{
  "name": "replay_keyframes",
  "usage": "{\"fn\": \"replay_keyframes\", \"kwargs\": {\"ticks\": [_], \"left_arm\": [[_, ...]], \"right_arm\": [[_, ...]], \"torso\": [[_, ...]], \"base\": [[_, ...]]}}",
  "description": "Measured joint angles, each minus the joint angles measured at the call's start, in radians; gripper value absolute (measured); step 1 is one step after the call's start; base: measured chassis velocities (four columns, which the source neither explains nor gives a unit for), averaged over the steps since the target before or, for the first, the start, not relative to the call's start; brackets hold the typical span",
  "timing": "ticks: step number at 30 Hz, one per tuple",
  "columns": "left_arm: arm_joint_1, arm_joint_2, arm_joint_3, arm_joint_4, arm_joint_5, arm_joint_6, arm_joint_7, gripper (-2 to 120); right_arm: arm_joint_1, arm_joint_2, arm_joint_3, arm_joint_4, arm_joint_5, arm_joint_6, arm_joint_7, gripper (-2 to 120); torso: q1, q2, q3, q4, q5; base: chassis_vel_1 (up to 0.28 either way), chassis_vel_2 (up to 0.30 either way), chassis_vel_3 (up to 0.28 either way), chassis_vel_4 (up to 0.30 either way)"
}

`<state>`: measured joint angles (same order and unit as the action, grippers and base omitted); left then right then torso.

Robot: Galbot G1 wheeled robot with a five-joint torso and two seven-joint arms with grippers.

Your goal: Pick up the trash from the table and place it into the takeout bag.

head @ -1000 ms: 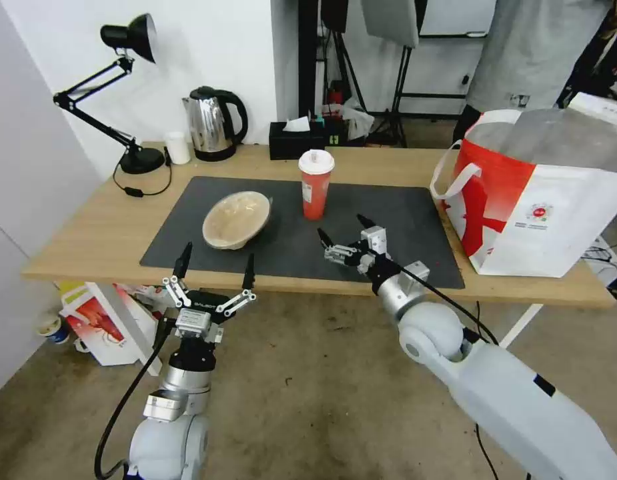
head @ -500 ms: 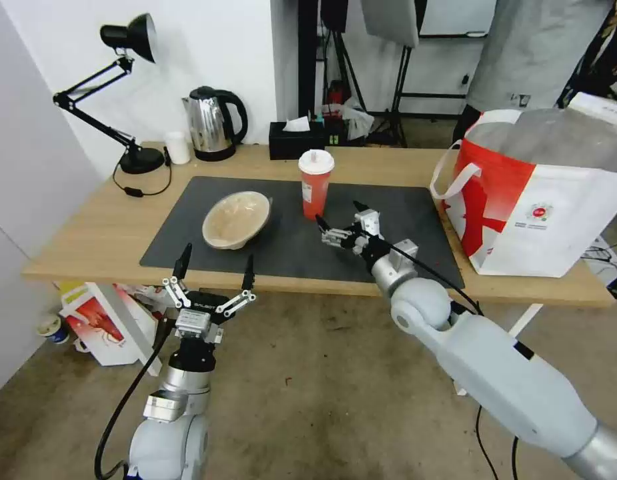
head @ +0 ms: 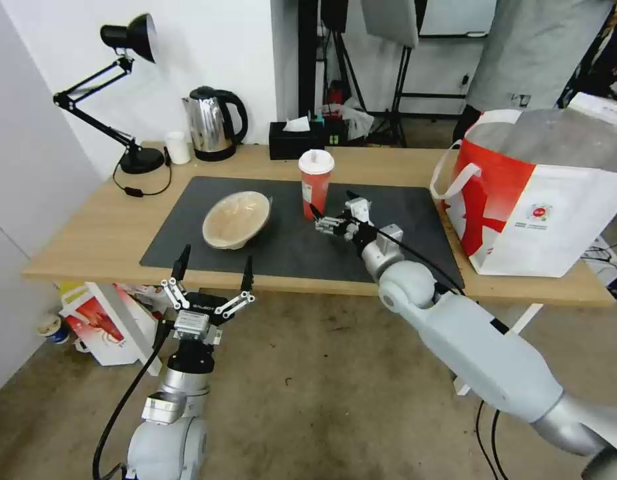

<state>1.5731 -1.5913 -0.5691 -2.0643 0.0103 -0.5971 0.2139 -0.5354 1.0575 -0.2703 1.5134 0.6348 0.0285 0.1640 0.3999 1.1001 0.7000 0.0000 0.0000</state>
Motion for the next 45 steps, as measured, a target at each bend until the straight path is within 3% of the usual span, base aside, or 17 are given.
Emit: {"fn": "replay_keyframes", "kwargs": {"ticks": [28,41,45], "left_arm": [[0.002,0.0,-0.015,0.005,0.0,-0.003,0.001,100],[0.004,-0.001,-0.013,0.004,0.001,-0.004,0.001,100],[0.007,0.0,-0.017,0.003,0.0,-0.005,0.001,100]], "right_arm": [[0.147,0.214,-0.031,-0.369,-0.077,0.074,-0.057,100],[0.151,0.238,-0.02,-0.395,-0.087,0.08,-0.062,100],[0.145,0.235,-0.014,-0.395,-0.088,0.08,-0.062,92]], "torso": [[0.0,0.0,0.0,0.0,-0.0001],[0.0,0.0,0.0,0.0,0.0],[0.0,0.0,0.0,0.0,0.0]], "base": [[0.0,0.0,0.0,0.0],[0.0,0.0,0.0,0.0],[0.0,0.0,0.0,0.0]]}}
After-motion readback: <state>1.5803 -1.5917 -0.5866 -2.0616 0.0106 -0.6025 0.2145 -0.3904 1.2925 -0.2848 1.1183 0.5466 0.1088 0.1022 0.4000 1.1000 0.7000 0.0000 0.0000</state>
